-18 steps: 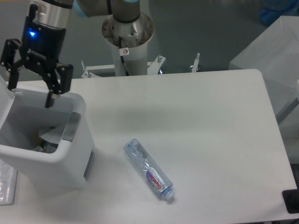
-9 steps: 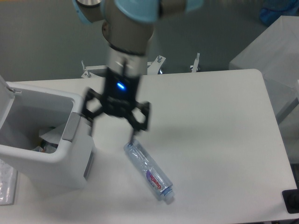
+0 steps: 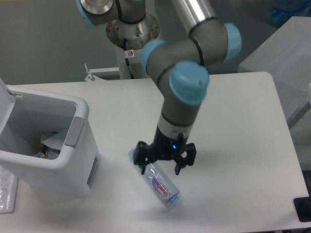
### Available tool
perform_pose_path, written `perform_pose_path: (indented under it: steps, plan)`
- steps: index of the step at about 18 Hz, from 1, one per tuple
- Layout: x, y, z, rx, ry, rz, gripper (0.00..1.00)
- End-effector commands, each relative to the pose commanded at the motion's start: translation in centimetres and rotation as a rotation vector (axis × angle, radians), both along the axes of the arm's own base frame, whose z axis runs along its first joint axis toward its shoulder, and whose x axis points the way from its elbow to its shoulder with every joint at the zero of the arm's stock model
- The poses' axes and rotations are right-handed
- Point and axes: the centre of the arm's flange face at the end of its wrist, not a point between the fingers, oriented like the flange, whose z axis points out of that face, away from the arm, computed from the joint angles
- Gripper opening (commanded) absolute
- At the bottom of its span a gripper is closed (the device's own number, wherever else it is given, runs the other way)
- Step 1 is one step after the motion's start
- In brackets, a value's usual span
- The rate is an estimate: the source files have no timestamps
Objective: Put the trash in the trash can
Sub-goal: 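Move the open gripper back to the red-labelled water bottle, then rotate the gripper and grasp the bottle by its cap end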
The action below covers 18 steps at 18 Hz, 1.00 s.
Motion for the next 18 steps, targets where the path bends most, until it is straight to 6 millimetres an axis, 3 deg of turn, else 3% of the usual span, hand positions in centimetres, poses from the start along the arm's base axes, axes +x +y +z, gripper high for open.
perform_pose_path:
  steps: [12,18]
  plan:
    - [-1.2,3.1,-5.4,-0.188,-0.041,0.098,1.00]
    - [-0.7,4.3,-9.0,-0.271,-0.055,0.098,1.00]
